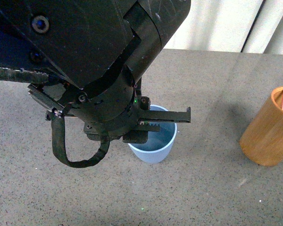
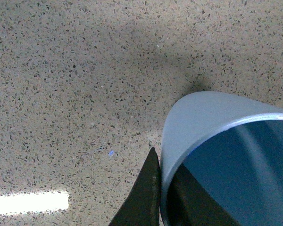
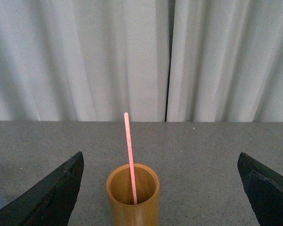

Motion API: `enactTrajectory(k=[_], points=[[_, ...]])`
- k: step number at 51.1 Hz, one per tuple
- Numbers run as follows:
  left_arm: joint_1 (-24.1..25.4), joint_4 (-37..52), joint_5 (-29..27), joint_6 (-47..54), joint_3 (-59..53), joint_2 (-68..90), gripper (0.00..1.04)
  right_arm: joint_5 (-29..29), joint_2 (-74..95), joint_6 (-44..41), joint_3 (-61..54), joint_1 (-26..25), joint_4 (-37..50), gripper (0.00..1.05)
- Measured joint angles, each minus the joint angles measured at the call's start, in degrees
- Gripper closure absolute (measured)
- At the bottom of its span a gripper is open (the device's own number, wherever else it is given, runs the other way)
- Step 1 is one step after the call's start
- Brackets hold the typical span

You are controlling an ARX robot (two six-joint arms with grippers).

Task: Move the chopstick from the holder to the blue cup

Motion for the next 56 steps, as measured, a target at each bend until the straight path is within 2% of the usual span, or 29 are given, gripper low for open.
enactTrajectory(k=[5, 11, 17, 36, 38, 44, 46, 51, 56], points=[[0.02, 0.37, -0.07, -0.42, 0.92, 0.72, 0.98, 0.00, 0.00, 0.00, 0.00, 0.00, 0.00, 0.10], [0.15, 0.31, 0.52, -0.81, 1.33, 1.27, 0.82, -0.02, 0.00, 0.00, 0.00, 0.00, 0.00, 0.10], [0.83, -0.15, 2.05, -1.40, 2.01, 0.79, 0.59, -0.02, 0.00, 0.00, 0.00, 0.00, 0.00, 0.10], [4.20, -2.25, 3.50, -1.25, 2.80, -6.67, 0.09, 0.00, 0.00, 0.00, 0.00, 0.00, 0.00, 0.10], [4.79, -2.36, 3.61, -0.87, 2.69, -7.87, 0.05, 0.00, 0.00, 0.00, 0.00, 0.00, 0.00, 0.10], [6.99, -0.72, 1.66, 0.79, 0.00, -13.49, 0.07, 0.00, 0.00, 0.00, 0.00, 0.00, 0.00, 0.10], [8.28, 2.25, -1.73, 2.95, -3.10, -17.38, 0.07, 0.00, 0.00, 0.00, 0.00, 0.00, 0.00, 0.10], [12.17, 16.70, -11.85, 10.67, -15.93, -31.08, 0.07, 0.00, 0.00, 0.00, 0.00, 0.00, 0.00, 0.10], [13.60, 22.49, -14.43, 13.90, -23.10, -39.34, 0.07, 0.00, 0.00, 0.00, 0.00, 0.00, 0.00, 0.10]])
